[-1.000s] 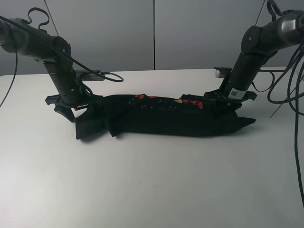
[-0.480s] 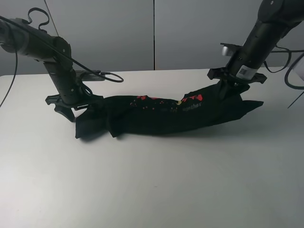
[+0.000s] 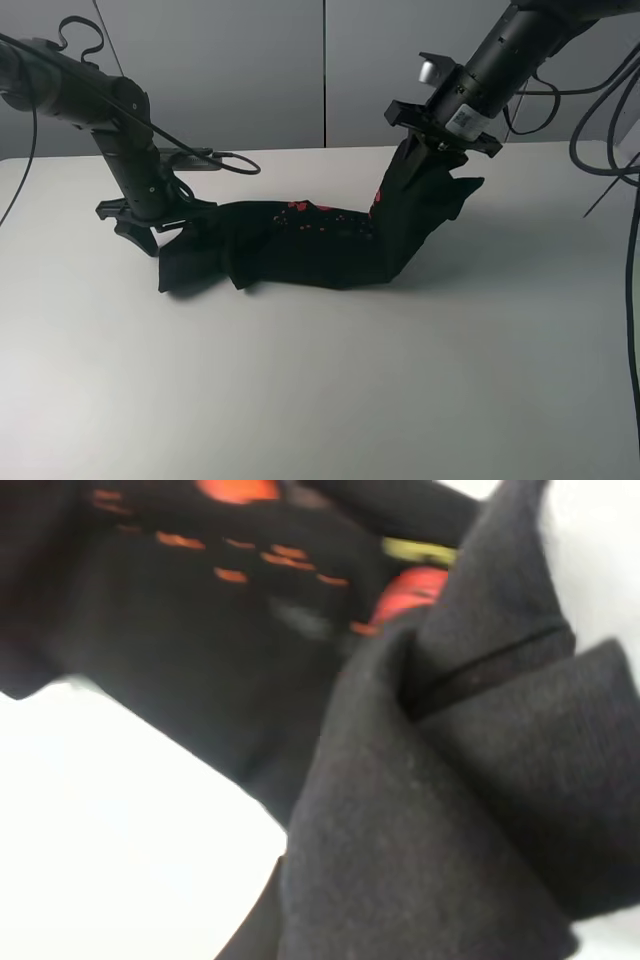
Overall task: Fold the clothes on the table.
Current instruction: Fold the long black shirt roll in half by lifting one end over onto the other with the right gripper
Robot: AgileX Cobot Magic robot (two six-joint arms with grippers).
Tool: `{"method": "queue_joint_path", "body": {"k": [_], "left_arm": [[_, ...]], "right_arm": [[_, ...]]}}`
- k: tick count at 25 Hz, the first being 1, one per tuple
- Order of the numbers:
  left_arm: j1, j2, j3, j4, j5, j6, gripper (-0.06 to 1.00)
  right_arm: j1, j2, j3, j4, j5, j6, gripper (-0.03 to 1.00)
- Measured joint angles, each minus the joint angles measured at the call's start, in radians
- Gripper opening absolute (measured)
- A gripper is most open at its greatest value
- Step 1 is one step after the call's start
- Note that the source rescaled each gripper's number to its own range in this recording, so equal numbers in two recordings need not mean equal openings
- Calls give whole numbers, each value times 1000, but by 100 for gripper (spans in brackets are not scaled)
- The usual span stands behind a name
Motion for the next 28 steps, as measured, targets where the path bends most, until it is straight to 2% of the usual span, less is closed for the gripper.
{"method": "queue_joint_path", "body": {"k": [8,11,19,28], "left_arm": [[0,0,0,0,0,1,90],[0,0,0,0,0,1,90],[0,0,0,0,0,2,90],[0,0,0,0,0,3,90]], "right_arm": [[62,51,-5,316,-76,-113,14],[94,101,-10,406,-97,-151,14],[215,227,-75,497,-185,-190,14],[222,327,-89,654,-239,-269,14]]}}
